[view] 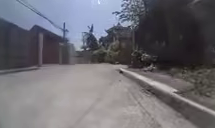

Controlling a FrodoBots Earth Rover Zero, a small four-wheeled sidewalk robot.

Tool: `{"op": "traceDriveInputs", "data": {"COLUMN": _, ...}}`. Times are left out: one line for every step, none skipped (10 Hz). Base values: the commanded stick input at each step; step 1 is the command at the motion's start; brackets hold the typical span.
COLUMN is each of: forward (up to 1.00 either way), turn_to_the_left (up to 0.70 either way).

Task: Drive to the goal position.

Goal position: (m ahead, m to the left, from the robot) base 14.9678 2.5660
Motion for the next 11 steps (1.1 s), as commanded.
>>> {"op": "traceDriveInputs", "data": {"forward": 0.85, "turn_to_the_left": 0.0}}
{"op": "traceDriveInputs", "data": {"forward": 0.85, "turn_to_the_left": 0.0}}
{"op": "traceDriveInputs", "data": {"forward": 0.85, "turn_to_the_left": 0.0}}
{"op": "traceDriveInputs", "data": {"forward": 0.85, "turn_to_the_left": 0.0}}
{"op": "traceDriveInputs", "data": {"forward": 0.85, "turn_to_the_left": 0.0}}
{"op": "traceDriveInputs", "data": {"forward": 0.85, "turn_to_the_left": 0.0}}
{"op": "traceDriveInputs", "data": {"forward": 0.85, "turn_to_the_left": 0.0}}
{"op": "traceDriveInputs", "data": {"forward": 0.85, "turn_to_the_left": 0.0}}
{"op": "traceDriveInputs", "data": {"forward": 0.85, "turn_to_the_left": 0.0}}
{"op": "traceDriveInputs", "data": {"forward": 0.85, "turn_to_the_left": 0.0}}
{"op": "traceDriveInputs", "data": {"forward": 0.85, "turn_to_the_left": 0.0}}
